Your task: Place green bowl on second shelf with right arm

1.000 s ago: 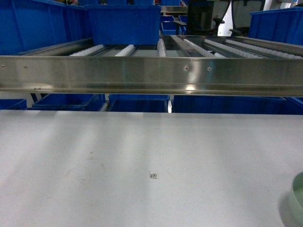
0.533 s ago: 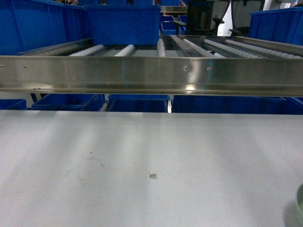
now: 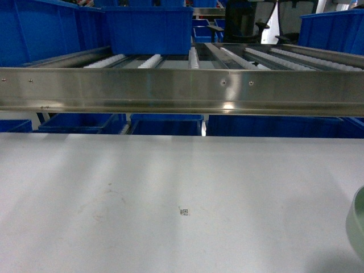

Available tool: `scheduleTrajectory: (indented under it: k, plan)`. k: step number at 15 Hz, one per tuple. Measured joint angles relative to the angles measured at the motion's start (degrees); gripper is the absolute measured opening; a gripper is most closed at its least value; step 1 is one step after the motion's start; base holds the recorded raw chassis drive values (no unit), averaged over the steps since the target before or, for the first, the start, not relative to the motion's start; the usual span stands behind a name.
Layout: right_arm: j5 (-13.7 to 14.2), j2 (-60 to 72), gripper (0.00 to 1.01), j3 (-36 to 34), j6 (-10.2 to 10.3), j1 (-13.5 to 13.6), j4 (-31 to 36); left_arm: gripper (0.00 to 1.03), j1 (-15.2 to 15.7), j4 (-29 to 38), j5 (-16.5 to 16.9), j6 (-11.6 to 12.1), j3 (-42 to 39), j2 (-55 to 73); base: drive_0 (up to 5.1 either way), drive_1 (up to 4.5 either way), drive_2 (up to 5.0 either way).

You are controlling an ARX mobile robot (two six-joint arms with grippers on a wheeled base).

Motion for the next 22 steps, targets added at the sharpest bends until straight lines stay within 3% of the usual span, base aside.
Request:
scheduleTrajectory:
  k: [4, 5, 6, 8, 9, 11, 17, 22]
  plan:
    - [-2.75, -33.97, 0.03, -1.4, -6.1, 0.0, -10.54, 0.98, 0.0, 0.0, 0.0, 0.0, 0.0, 0.0, 0.0, 0.0, 0.0]
    - [-2.86, -41.38, 0.03, -1.57, -7.1, 0.48, -11.76, 0.98, 0.0, 0.0, 0.0, 0.0, 0.0, 0.0, 0.0, 0.0, 0.0]
    - [-2.86, -52.72, 0.03, -1.84, -8.39, 2.84, -14.71, 0.98, 0.0, 0.0, 0.0, 0.0, 0.0, 0.0, 0.0, 0.0, 0.0]
    - [1.09, -61.24, 0.03, -3.67, -11.37, 7.32, -14.25, 0.98, 0.0, 0.0, 0.0, 0.0, 0.0, 0.0, 0.0, 0.0, 0.0]
    - [3.21, -61.13, 0.03, -4.48, -12.79, 8.26, -13.46, 0.98, 0.0, 0.0, 0.0, 0.0, 0.0, 0.0, 0.0, 0.0, 0.0]
    - [4.11, -60.39, 0.03, -5.49, -13.94, 8.22, -13.97, 0.98, 0.0, 0.0, 0.0, 0.0, 0.0, 0.0, 0.0, 0.0, 0.0]
    - [4.11, -60.54, 0.03, -5.49, -14.19, 8.22, -13.68, 0.98, 0.0, 0.0, 0.0, 0.0, 0.0, 0.0, 0.0, 0.0, 0.0]
    - [4.46, -60.54, 0.03, -5.49, -14.19, 8.22, -13.7, 0.98, 0.0, 0.02, 0.17, 0.0, 0.0, 0.0, -4.9, 2.59, 2.6]
